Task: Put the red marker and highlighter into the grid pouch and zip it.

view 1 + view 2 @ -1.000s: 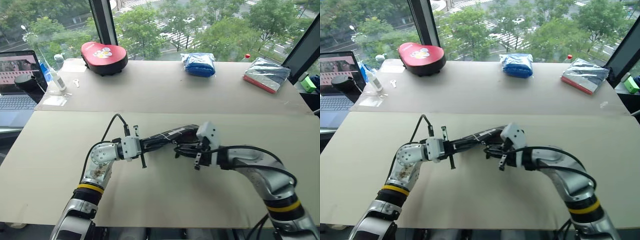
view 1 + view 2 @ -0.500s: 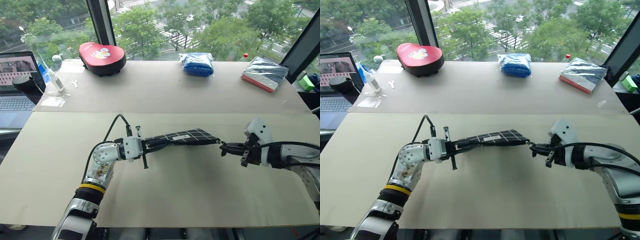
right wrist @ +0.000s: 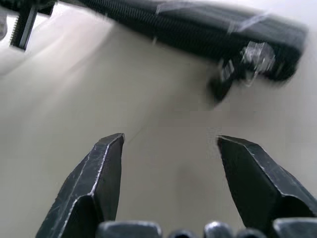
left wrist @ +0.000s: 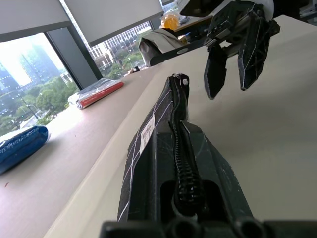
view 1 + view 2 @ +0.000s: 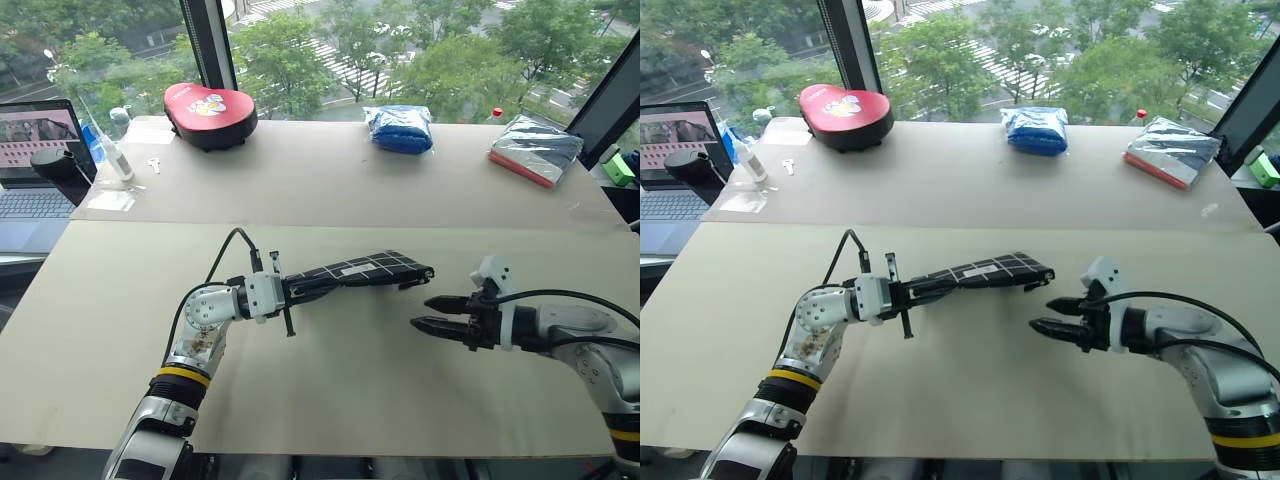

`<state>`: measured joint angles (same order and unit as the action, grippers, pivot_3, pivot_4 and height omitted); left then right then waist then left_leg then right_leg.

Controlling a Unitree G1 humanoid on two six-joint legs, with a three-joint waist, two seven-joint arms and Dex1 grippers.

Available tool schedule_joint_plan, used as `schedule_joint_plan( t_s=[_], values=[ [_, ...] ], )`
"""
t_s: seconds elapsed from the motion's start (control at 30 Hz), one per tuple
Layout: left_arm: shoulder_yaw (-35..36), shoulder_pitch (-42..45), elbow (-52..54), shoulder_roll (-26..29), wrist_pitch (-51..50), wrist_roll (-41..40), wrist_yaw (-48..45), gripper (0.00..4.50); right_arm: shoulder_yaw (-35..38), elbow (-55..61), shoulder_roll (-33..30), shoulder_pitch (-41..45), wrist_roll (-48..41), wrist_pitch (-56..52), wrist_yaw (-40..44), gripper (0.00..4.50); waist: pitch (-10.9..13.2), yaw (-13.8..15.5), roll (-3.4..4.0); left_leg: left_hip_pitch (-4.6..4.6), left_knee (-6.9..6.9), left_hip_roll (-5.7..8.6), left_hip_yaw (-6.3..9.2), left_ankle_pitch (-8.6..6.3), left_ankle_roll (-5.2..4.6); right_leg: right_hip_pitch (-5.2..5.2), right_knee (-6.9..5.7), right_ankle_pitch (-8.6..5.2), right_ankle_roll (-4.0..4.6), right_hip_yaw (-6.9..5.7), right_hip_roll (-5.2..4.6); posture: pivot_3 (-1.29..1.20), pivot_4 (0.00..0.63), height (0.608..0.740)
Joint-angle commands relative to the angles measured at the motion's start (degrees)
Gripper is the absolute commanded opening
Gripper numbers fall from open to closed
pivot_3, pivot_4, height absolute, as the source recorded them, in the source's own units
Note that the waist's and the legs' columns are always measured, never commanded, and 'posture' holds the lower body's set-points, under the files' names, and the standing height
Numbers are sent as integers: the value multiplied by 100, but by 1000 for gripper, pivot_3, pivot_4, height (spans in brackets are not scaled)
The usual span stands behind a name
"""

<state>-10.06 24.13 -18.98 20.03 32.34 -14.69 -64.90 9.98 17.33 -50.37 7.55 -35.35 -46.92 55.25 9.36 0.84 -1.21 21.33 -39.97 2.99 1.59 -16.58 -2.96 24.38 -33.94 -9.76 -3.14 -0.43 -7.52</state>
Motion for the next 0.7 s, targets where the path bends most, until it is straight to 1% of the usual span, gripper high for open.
schedule_joint_plan(
  t_s=[0.03,0.13,0.2,0.27,0.43,0.6,0.67,0.7],
  values=[
    [-80,32,179,146,137,-198,-442,0,1046,-78,-610,-379,-111,322,578,3235,0,16,0,0,1,0,1,0,0,0,0,0,0,-3,0,0,150,740],
    [-126,62,134,195,182,-353,-804,0,1596,-124,-788,-746,-160,564,919,3235,0,12,0,-1,3,-5,1,0,-1,-2,-1,-1,-1,-13,2,0,150,740],
    [-135,107,52,178,198,-474,-1047,0,1963,49,-758,-992,-338,548,1079,3235,0,7,0,-1,3,-6,-1,0,-1,-3,0,-1,-1,-11,2,0,150,740],
    [-134,155,-98,161,242,-499,-1215,0,2157,250,-712,-1197,-465,566,1185,3235,0,5,0,-1,1,-8,-1,-1,-1,-5,0,-1,-1,-8,2,0,150,740],
    [-146,334,-703,-9,635,-529,-1697,0,2290,675,-395,-1361,-759,430,908,3235,1,-8,-2,-4,-1,-12,-2,0,-1,-8,-2,-1,-1,-8,2,0,150,740],
    [-169,577,-1378,-159,1170,-332,-1982,0,2132,781,-238,-1370,-782,445,668,3235,1,10,-2,-3,-5,-10,-2,-1,-2,-9,-1,-1,-1,-7,1,0,150,740],
    [-132,669,-1610,-223,1134,-383,-2051,764,2063,761,-203,-1314,-783,459,594,3273,1,18,-2,-2,-9,-10,-1,-1,-2,-11,-2,-1,-1,-8,2,0,150,740],
    [-111,700,-1640,-249,1043,-439,-2071,904,2014,737,-169,-1262,-765,481,535,3273,1,17,-2,-2,-9,-10,-2,-1,-2,-11,-1,-1,-1,-7,1,0,150,740]
  ],
)
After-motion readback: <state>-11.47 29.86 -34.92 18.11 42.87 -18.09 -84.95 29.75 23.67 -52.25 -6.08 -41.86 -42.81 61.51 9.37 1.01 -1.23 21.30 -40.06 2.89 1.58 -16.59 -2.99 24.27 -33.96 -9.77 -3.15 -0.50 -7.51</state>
